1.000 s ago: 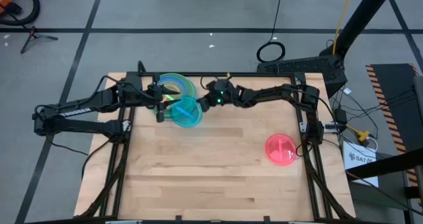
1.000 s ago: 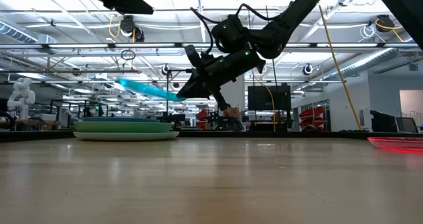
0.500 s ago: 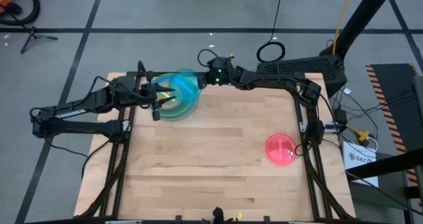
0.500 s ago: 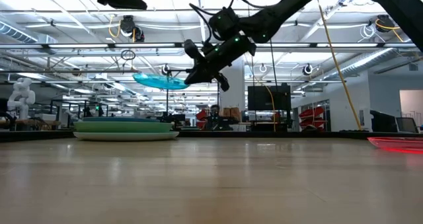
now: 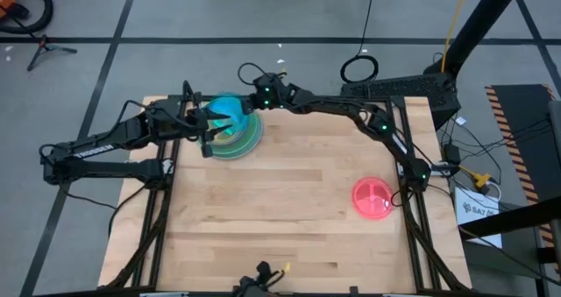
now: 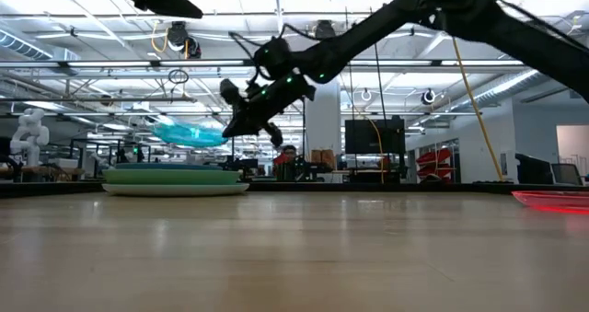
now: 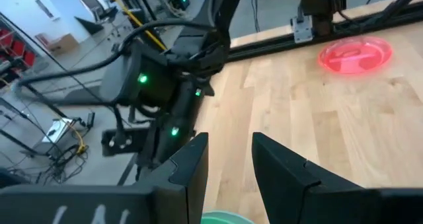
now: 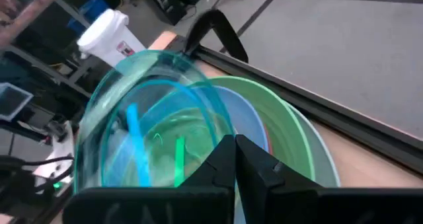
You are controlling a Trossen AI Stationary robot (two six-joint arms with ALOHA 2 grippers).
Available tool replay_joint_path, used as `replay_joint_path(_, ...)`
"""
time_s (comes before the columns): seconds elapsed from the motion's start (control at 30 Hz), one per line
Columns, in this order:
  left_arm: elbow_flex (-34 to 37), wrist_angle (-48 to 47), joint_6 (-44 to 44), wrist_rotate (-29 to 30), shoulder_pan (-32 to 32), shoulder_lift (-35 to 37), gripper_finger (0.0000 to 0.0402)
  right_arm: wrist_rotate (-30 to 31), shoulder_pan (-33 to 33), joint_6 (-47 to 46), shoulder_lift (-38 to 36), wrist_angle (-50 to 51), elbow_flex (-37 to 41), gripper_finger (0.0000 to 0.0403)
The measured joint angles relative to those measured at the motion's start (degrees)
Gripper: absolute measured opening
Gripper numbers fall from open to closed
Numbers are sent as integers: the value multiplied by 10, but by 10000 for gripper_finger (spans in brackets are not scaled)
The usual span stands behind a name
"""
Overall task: Stack plastic plates
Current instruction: Stack the blue plate on top of the green plate
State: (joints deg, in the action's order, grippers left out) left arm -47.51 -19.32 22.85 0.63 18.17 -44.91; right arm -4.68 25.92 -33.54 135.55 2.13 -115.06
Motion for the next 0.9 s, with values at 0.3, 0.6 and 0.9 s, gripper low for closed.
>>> replay_joint_path(0.3,0,-14,-5,-4,13,-1,124,0,0,-3,71,38,-86,0)
replay_joint_path(0.6,0,-16,-4,-4,14,-1,124,4,-1,-2,77,35,-86,0)
replay_joint_path(0.9,0,-16,-4,-5,14,-1,124,6,-2,2,77,37,-86,13)
